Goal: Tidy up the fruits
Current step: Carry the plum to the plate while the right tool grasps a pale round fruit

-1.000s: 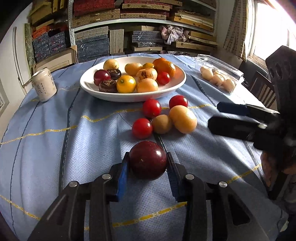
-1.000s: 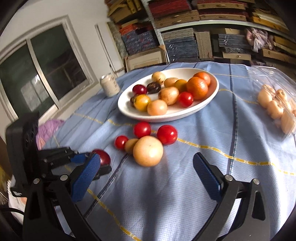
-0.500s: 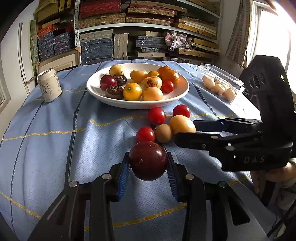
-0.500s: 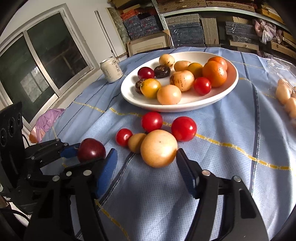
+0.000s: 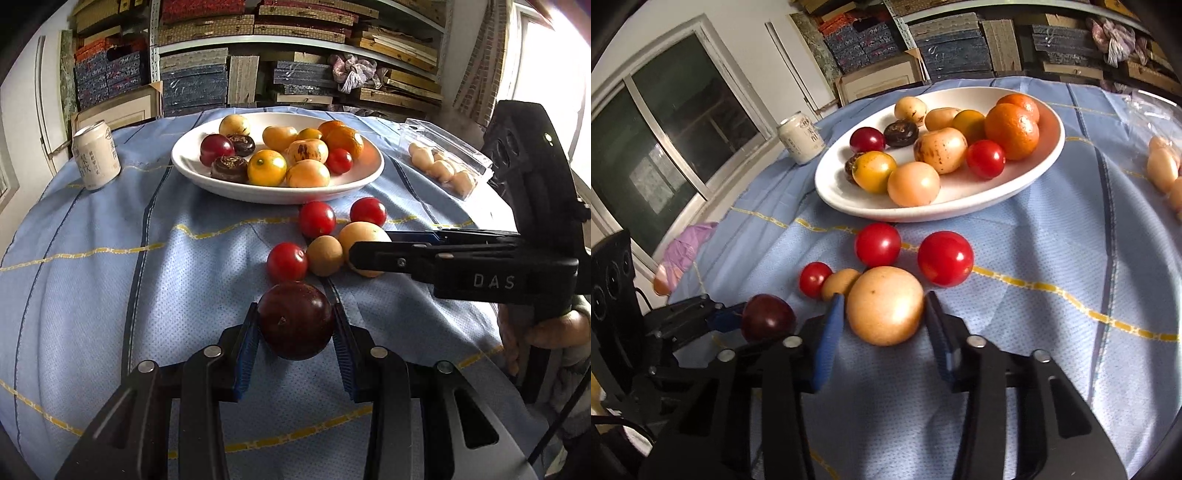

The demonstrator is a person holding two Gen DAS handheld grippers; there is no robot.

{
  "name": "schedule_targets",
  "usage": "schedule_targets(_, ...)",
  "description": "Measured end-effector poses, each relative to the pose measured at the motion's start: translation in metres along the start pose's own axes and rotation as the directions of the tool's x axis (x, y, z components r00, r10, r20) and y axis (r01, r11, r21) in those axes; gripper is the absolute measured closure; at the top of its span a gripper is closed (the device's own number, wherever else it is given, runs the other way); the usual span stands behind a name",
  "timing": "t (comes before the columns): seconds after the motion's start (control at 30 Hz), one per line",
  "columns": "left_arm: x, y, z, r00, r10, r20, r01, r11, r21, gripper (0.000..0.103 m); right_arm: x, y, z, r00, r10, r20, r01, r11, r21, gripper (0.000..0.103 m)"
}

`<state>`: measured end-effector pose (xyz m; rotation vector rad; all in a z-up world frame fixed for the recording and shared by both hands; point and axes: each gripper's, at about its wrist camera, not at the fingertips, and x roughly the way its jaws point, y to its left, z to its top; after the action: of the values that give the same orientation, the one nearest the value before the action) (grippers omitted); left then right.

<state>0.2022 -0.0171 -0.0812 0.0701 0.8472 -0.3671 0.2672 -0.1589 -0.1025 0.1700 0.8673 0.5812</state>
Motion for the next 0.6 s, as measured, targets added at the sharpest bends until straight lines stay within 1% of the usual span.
schedule_targets(0.1, 0.0, 0.002, 0.001, 1.0, 0.004, 0.003, -0.004, 1.0, -0.008, 0.065, 0.001, 0.008, -0.001, 0.999, -0.033, -0.007, 0.033, 0.998, -0.046, 0.061)
schedule_targets(0.2, -0.003, 0.0, 0.001, 1.0, 0.017, 0.02, -0.017, 1.0, 0.002, 0.065, -0.001, 0.007, -0.003, 1.0, -0.018, -0.006, 0.017, 0.999, -0.049, 0.061)
schedule_targets(0.3, -0.01, -0.004, 0.001, 0.997, 0.043, 0.06, -0.045, 0.999, 0.024, 0.065, -0.011, 0.005, -0.007, 1.0, -0.011, 0.02, 0.011, 0.999, -0.046, 0.061)
schedule_targets(0.43, -0.02, -0.006, 0.002, 0.993, 0.053, 0.106, -0.057, 0.998, 0.031, 0.065, -0.026, 0.006, -0.009, 0.998, 0.004, 0.063, -0.002, 0.999, -0.034, 0.061)
schedule_targets(0.53, -0.026, -0.009, 0.001, 0.987, 0.077, 0.139, -0.084, 0.996, 0.044, 0.065, -0.041, 0.005, -0.01, 0.995, 0.012, 0.101, -0.01, 1.0, -0.02, 0.061)
schedule_targets(0.6, -0.028, -0.01, 0.002, 0.985, 0.078, 0.151, -0.086, 0.995, 0.046, 0.065, -0.048, 0.004, -0.012, 0.993, 0.019, 0.116, -0.018, 1.0, -0.007, 0.061)
